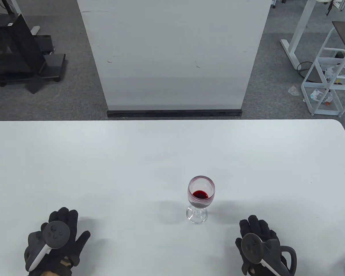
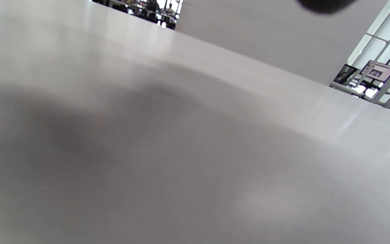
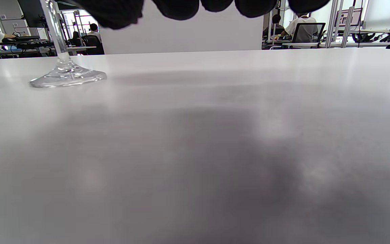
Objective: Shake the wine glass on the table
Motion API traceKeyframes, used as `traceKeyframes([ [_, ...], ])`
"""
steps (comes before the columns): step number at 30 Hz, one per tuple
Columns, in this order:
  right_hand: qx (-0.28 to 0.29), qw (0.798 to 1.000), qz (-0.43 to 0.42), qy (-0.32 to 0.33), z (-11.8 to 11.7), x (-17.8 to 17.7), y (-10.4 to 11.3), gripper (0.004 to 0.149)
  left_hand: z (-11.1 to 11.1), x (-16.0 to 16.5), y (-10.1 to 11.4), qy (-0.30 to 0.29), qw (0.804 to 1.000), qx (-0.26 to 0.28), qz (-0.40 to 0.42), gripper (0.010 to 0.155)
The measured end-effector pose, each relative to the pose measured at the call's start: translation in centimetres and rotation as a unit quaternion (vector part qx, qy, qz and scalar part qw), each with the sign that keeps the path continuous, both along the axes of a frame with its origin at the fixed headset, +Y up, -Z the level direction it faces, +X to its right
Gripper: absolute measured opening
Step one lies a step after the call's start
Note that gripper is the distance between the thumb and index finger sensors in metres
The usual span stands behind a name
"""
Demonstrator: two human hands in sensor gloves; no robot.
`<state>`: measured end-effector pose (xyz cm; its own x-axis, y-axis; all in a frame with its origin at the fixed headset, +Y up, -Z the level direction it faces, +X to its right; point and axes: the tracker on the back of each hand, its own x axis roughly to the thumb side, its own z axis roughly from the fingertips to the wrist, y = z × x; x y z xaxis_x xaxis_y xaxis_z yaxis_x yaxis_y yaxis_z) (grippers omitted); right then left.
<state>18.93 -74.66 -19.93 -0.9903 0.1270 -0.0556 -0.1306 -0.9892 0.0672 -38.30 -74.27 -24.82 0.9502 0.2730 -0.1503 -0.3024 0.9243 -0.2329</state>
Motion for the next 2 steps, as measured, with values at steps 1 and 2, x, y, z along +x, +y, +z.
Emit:
traceKeyframes([
  [1,0.0,1.0,-0.001,0.0,-0.02,0.0,-0.02,0.064,-0.01,0.01,-0.02,-0.001,1.0,0.0,0.0,0.08],
  [2,-0.001,1.0,-0.001,0.0,-0.03,0.0,-0.02,0.064,-0.01,0.02,-0.02,-0.002,1.0,0.0,0.0,0.08],
])
